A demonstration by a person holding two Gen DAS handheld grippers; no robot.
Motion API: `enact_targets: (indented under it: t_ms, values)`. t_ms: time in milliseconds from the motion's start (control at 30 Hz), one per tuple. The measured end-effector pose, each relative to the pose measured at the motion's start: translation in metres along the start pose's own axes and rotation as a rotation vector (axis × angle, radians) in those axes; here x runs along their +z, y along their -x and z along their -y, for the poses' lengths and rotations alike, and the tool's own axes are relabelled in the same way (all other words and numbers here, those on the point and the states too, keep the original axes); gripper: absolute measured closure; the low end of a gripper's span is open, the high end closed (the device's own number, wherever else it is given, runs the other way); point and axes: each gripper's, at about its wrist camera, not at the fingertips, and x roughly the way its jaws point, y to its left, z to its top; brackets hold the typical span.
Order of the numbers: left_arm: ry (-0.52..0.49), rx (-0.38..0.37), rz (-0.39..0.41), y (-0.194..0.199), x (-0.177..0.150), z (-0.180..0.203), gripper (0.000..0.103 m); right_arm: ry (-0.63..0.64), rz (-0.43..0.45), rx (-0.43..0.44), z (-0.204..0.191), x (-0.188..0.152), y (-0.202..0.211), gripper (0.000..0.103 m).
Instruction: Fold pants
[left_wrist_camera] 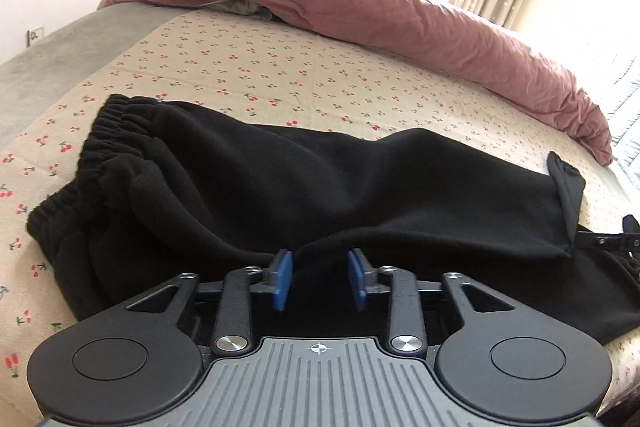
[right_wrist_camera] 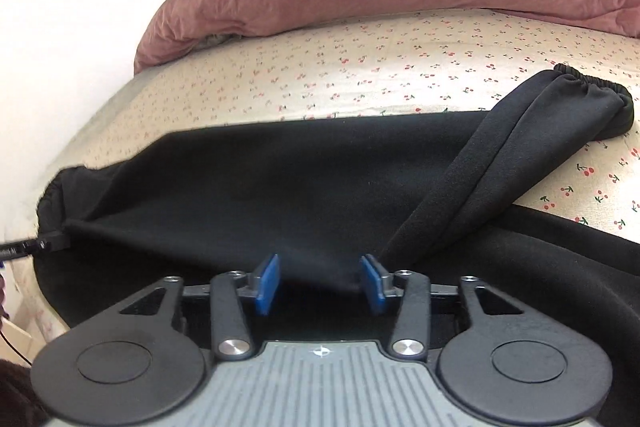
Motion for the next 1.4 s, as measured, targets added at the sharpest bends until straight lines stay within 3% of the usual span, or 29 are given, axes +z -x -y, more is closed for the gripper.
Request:
enact_targets:
  t_ms: [33, 67, 133, 267, 333, 467, 567, 700, 733, 900, 967, 1200, 1400]
  values:
    - [0.014, 0.030, 0.024, 0.005, 0.000, -0.003, 0.033, -0.012, 0.010, -0.009, 0.002, 0.001, 0.003, 0.050]
    - [0.025, 0.042, 0.047, 0.010, 0.000, -0.006, 0.027, -0.025, 0.023, -0.023, 0.004, 0.002, 0.004, 0.046]
    - [0.062, 0.056, 0.081, 0.016, 0.002, -0.016, 0.026, -0.058, 0.040, -0.057, 0.010, 0.003, 0.003, 0.036]
    - [0.186, 0.173, 0.101, 0.007, 0.005, -0.040, 0.022, -0.123, 0.022, -0.107, 0.021, 0.001, -0.011, 0.036]
    - [0.261, 0.194, 0.121, 0.002, 0.005, -0.054, 0.026, -0.132, 0.010, -0.129, 0.023, 0.001, -0.019, 0.036]
    - [0.354, 0.187, 0.170, 0.001, 0.008, -0.073, 0.058, -0.130, 0.026, -0.126, 0.025, 0.002, -0.030, 0.036]
    - [0.368, 0.207, 0.180, -0.003, 0.010, -0.079, 0.067, -0.142, 0.050, -0.162, 0.028, 0.005, -0.040, 0.041]
    - [0.391, 0.208, 0.205, -0.007, 0.010, -0.084, 0.083, -0.087, 0.116, -0.253, 0.025, 0.008, -0.040, 0.092]
    - [0.394, 0.202, 0.216, -0.005, 0.010, -0.083, 0.088, -0.081, 0.149, -0.260, 0.024, 0.009, -0.036, 0.097]
    - [0.360, 0.194, 0.270, 0.026, 0.017, -0.072, 0.090, 0.001, 0.329, -0.280, 0.011, 0.020, 0.003, 0.098]
    - [0.346, 0.187, 0.270, 0.039, 0.017, -0.071, 0.090, -0.001, 0.342, -0.263, 0.011, 0.021, 0.021, 0.098]
    - [0.314, 0.187, 0.208, 0.058, 0.012, -0.083, 0.089, -0.020, 0.273, -0.158, 0.011, 0.003, 0.071, 0.098]
    - [0.332, 0.247, 0.058, 0.031, -0.002, -0.105, 0.088, 0.044, 0.118, -0.122, -0.002, -0.023, 0.061, 0.098]
